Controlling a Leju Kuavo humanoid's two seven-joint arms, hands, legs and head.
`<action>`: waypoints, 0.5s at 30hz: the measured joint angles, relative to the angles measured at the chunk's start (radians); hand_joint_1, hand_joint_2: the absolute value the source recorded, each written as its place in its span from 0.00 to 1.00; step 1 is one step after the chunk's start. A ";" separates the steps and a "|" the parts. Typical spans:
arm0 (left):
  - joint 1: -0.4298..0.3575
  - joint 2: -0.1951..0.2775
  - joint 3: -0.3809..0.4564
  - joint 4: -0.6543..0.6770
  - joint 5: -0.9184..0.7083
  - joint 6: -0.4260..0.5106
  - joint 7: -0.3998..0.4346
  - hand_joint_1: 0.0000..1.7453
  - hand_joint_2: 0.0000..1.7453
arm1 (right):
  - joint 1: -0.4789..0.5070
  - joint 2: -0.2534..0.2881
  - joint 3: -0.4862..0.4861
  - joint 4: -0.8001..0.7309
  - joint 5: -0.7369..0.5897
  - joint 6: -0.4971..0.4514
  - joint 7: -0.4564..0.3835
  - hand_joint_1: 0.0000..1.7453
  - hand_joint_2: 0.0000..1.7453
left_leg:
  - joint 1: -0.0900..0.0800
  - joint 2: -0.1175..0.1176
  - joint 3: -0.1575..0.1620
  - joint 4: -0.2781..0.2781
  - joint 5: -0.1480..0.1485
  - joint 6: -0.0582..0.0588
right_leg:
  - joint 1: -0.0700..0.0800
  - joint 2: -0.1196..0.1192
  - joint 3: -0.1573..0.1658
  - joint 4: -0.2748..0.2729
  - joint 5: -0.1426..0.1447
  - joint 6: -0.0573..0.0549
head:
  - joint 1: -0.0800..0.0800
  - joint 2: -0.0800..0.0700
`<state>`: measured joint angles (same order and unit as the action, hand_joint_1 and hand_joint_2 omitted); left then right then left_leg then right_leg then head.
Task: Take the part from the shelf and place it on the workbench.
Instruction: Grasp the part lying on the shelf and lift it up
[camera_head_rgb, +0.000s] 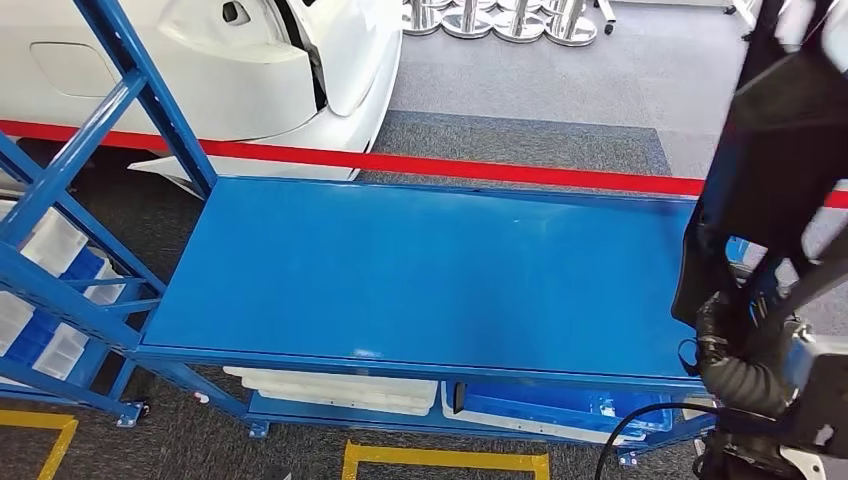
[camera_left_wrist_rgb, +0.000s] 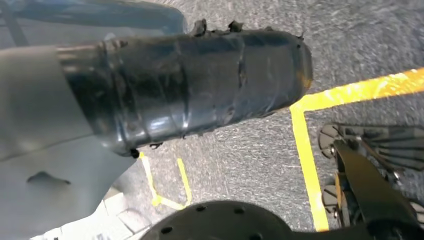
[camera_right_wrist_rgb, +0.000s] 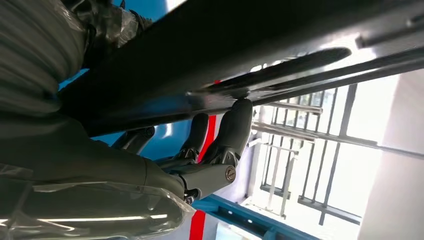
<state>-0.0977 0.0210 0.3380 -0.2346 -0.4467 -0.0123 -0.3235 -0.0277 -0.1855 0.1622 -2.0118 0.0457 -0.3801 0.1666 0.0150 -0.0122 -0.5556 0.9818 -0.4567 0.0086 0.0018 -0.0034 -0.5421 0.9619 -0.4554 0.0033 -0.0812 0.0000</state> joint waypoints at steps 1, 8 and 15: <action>0.000 0.000 0.002 0.000 0.001 0.000 -0.001 0.00 0.75 | 0.010 0.000 -0.004 -0.023 -0.012 -0.005 -0.003 1.00 1.00 | 0.002 0.001 0.001 -0.002 0.001 0.005 | -0.001 0.000 -0.006 0.012 -0.010 0.006 | 0.001 0.000; -0.004 -0.019 0.021 0.000 0.005 -0.006 -0.003 0.00 1.00 | 0.050 -0.005 -0.017 -0.109 -0.069 -0.036 -0.023 1.00 1.00 | 0.005 0.002 0.002 -0.004 0.003 0.018 | -0.008 0.001 -0.137 0.277 -0.104 0.022 | 0.004 0.000; -0.008 -0.020 0.039 0.000 0.032 -0.038 0.000 0.00 1.00 | 0.077 -0.015 -0.007 -0.135 -0.087 -0.086 -0.076 1.00 1.00 | 0.002 -0.001 0.005 -0.007 0.001 -0.011 | -0.002 0.000 -0.002 -0.005 -0.001 -0.010 | 0.003 0.000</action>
<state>-0.1055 0.0011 0.3767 -0.2346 -0.4149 -0.0506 -0.3237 0.0494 -0.2009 0.1549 -2.1467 -0.0415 -0.4662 0.0907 0.0165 -0.0131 -0.5509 0.9747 -0.4556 -0.0020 -0.0001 -0.0033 -0.5438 0.9565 -0.4562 -0.0071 -0.0783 0.0000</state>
